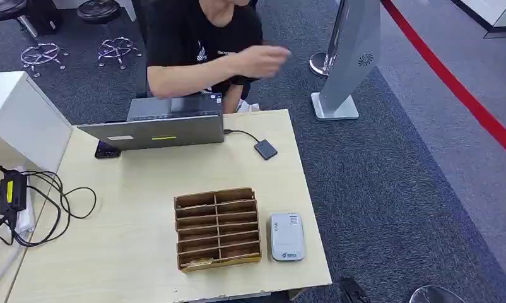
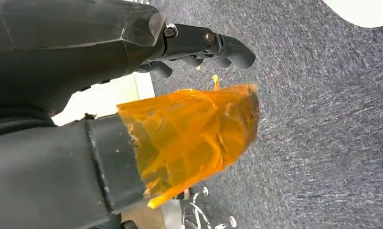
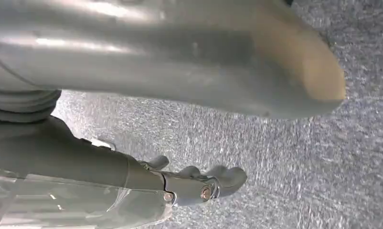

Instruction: Pass the card to the sensor for recognition and then transmit it.

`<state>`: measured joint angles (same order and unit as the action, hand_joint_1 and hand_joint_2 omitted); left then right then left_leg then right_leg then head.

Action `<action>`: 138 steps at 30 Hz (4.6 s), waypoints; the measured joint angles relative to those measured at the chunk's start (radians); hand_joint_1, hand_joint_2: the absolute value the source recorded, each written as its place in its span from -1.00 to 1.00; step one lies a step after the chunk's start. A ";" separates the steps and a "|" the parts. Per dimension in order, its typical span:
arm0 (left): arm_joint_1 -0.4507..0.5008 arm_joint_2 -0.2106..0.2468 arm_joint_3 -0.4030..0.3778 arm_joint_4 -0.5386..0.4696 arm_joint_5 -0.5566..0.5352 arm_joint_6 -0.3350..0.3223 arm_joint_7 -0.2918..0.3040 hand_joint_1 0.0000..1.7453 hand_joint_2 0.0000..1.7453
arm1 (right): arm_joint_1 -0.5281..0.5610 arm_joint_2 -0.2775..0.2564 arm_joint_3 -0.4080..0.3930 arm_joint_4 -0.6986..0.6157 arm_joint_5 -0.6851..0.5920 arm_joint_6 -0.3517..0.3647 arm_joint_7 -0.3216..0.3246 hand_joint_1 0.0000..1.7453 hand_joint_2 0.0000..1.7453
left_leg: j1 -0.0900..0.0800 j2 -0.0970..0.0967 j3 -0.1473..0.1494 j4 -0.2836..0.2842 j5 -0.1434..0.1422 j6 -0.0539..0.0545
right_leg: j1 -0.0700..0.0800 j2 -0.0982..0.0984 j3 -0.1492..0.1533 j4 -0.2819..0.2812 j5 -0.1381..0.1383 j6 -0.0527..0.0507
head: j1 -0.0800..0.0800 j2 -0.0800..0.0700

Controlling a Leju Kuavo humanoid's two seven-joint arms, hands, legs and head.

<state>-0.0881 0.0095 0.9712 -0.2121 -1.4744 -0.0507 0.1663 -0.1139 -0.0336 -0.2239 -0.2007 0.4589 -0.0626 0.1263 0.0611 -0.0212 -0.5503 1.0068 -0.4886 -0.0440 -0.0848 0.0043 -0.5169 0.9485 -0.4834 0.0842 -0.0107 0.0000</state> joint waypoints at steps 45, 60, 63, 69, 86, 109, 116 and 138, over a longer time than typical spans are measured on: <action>0.005 0.024 0.000 0.001 0.023 -0.192 -0.055 -1.00 -1.00 | 0.000 0.008 0.003 -0.004 0.153 0.274 -0.085 -1.00 -1.00 | 0.000 0.000 0.000 0.000 0.000 0.000 | 0.000 0.000 0.000 0.000 0.000 0.000 | 0.000 0.000; 0.004 0.024 -0.001 0.001 0.012 -0.138 -0.071 -1.00 -1.00 | 0.003 -0.015 -0.035 -0.002 0.148 0.243 -0.057 -1.00 -1.00 | 0.000 0.000 0.000 0.000 0.000 0.000 | 0.000 0.000 0.000 0.000 0.000 0.000 | 0.000 0.000; 0.004 0.023 -0.001 0.001 0.016 -0.143 -0.079 -1.00 -1.00 | 0.008 -0.015 -0.040 -0.002 0.148 0.305 -0.090 -1.00 -1.00 | 0.000 0.000 0.000 0.000 0.000 0.000 | 0.000 0.000 0.000 0.000 0.000 0.000 | 0.000 0.000; 0.005 0.024 -0.009 0.001 -0.004 -0.239 -0.116 -1.00 -1.00 | 0.017 -0.013 -0.036 0.002 0.189 0.339 -0.094 -1.00 -1.00 | 0.000 0.000 0.000 0.000 0.000 0.000 | 0.000 0.000 0.000 0.000 0.000 0.000 | 0.001 0.000; 0.005 0.017 -0.014 0.001 0.011 -0.074 -0.080 -1.00 -1.00 | 0.015 -0.010 -0.056 0.003 0.217 0.066 -0.087 -1.00 -1.00 | 0.000 0.000 0.000 0.000 0.000 0.000 | 0.000 0.000 0.000 0.000 0.000 0.000 | 0.000 0.000; 0.012 0.001 -0.047 0.001 -0.043 0.038 -0.050 -1.00 -1.00 | 0.014 -0.005 -0.032 0.001 0.367 -0.244 0.000 -1.00 -1.00 | 0.000 0.000 0.000 0.000 0.000 0.000 | 0.000 0.000 0.000 0.000 0.000 0.000 | 0.000 0.000; 0.012 -0.005 -0.055 0.001 -0.049 0.038 -0.048 -1.00 -1.00 | 0.014 -0.005 -0.022 0.001 0.373 -0.247 0.008 -1.00 -1.00 | 0.000 0.000 0.000 0.000 0.000 0.000 | 0.000 0.000 0.000 0.000 0.000 0.000 | 0.000 0.000; 0.023 -0.009 -0.310 0.001 -0.055 0.243 0.110 -1.00 -1.00 | 0.021 0.003 0.015 0.002 0.500 -0.435 0.093 -1.00 -1.00 | 0.000 0.000 0.000 0.000 0.000 0.000 | 0.000 0.000 0.000 0.000 0.000 0.000 | 0.000 0.000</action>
<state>-0.0656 0.0004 0.6607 -0.2110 -1.5297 0.1922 0.2762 -0.0933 -0.0309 -0.2087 -0.1991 0.9586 -0.4974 0.2189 0.0609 -0.0212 -0.5504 1.0071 -0.4887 -0.0439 -0.0849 0.0044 -0.5166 0.9483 -0.4834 0.0843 -0.0107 0.0000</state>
